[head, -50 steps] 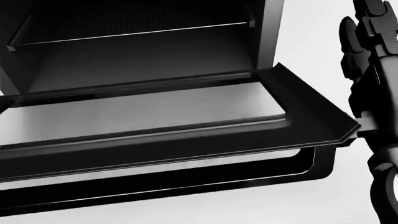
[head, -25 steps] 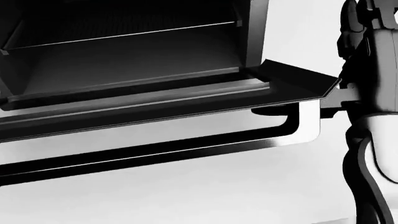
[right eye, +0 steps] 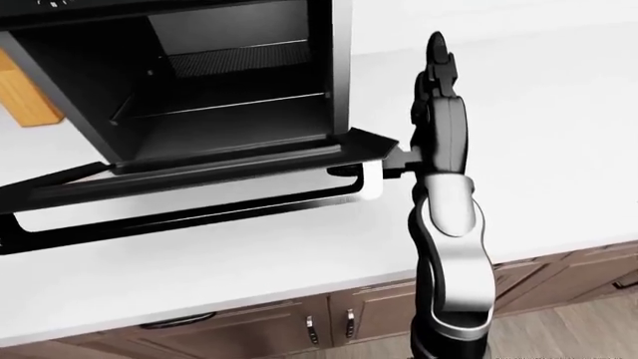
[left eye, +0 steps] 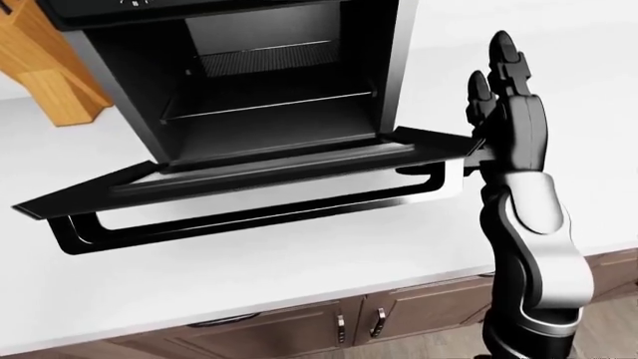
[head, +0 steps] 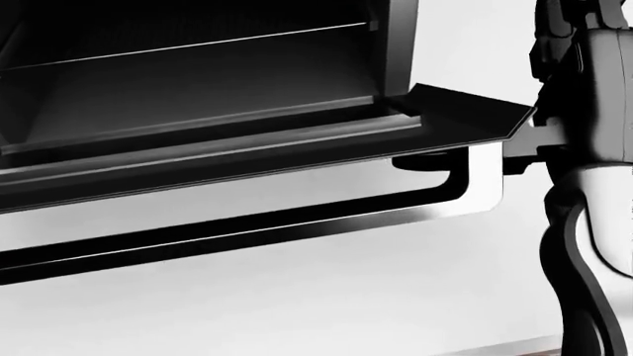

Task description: Close the toaster oven door.

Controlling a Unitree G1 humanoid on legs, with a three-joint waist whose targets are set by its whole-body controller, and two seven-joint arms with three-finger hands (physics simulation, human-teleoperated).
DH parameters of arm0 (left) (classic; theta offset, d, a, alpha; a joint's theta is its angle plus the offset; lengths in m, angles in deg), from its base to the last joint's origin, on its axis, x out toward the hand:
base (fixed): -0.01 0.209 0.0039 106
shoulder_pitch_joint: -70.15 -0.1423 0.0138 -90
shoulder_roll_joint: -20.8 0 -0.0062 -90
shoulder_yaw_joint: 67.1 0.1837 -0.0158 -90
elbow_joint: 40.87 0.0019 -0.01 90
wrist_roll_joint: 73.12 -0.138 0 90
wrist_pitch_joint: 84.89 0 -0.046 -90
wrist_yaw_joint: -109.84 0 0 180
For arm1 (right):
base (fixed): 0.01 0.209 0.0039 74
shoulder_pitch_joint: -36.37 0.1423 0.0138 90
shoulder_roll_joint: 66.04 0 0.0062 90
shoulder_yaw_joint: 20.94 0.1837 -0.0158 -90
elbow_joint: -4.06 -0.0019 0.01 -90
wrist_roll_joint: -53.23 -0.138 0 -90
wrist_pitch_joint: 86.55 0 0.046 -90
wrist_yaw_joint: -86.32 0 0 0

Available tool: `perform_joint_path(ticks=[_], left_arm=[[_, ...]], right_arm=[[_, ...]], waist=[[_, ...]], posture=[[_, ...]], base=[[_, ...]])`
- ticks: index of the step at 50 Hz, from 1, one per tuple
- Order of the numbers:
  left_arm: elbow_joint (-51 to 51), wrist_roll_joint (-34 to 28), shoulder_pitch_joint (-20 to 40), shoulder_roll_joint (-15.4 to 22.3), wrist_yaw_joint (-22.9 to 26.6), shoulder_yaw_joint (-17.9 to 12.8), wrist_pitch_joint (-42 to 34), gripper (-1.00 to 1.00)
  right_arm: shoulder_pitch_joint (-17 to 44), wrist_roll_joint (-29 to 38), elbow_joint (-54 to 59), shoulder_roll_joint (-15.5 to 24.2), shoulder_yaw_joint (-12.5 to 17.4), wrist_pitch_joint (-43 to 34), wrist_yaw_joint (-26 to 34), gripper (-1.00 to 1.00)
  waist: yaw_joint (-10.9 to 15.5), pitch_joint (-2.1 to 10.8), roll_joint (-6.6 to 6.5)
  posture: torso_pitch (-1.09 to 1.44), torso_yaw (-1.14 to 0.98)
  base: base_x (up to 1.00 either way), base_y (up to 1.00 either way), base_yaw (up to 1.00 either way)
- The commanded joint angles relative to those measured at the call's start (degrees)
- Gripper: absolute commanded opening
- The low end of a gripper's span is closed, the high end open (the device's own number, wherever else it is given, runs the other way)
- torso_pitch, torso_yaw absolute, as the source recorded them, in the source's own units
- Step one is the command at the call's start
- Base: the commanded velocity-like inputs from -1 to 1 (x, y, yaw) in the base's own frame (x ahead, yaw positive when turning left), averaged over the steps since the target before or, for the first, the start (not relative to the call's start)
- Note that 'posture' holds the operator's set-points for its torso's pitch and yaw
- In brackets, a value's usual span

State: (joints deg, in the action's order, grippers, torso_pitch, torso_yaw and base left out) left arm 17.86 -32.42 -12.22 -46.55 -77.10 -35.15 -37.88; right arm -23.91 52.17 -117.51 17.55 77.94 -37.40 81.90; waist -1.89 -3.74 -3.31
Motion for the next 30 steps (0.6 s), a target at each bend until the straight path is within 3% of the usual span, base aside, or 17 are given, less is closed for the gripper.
perform_joint_path(ticks=[1,7,13,18,30], left_arm=[[-1.4,0.1,0.6,1.4,0.1,-1.1,1.5,1.0],[-3.8,0.0,-0.5,1.1,0.6,-1.5,0.2,1.0],[-3.8,-1.9,-0.8,2.4,3.0,-5.3,-1.9,1.0],[-1.3,-0.8,-0.1,4.8,0.9,-8.3,-1.9,1.0],[-1.7,-3.7,-1.6,5.9,4.7,-9.7,-2.6,1.0]], right_arm=[[2.8,-1.4,-2.9,-0.2,-1.7,2.9,-0.3,1.0],[3.6,-1.5,-2.7,0.1,-1.7,2.5,-0.3,1.0],[4.1,-1.4,-2.4,0.3,-1.9,2.2,-0.1,1.0],[4.3,-1.5,-2.5,0.3,-1.7,2.0,-0.1,1.0],[5.5,-1.8,-2.5,0.6,-1.7,1.0,-0.2,1.0]], waist=[[0.5,1.38,0.16],[0.4,1.33,0.23],[0.4,1.12,0.26],[0.4,0.99,0.24],[0.5,0.89,0.06]], posture=[[0.0,0.0],[0.0,0.0],[0.0,0.0],[0.0,0.0],[0.0,0.0]], base=[[0.0,0.0,0.0],[0.0,0.0,0.0],[0.0,0.0,0.0],[0.0,0.0,0.0],[0.0,0.0,0.0]])
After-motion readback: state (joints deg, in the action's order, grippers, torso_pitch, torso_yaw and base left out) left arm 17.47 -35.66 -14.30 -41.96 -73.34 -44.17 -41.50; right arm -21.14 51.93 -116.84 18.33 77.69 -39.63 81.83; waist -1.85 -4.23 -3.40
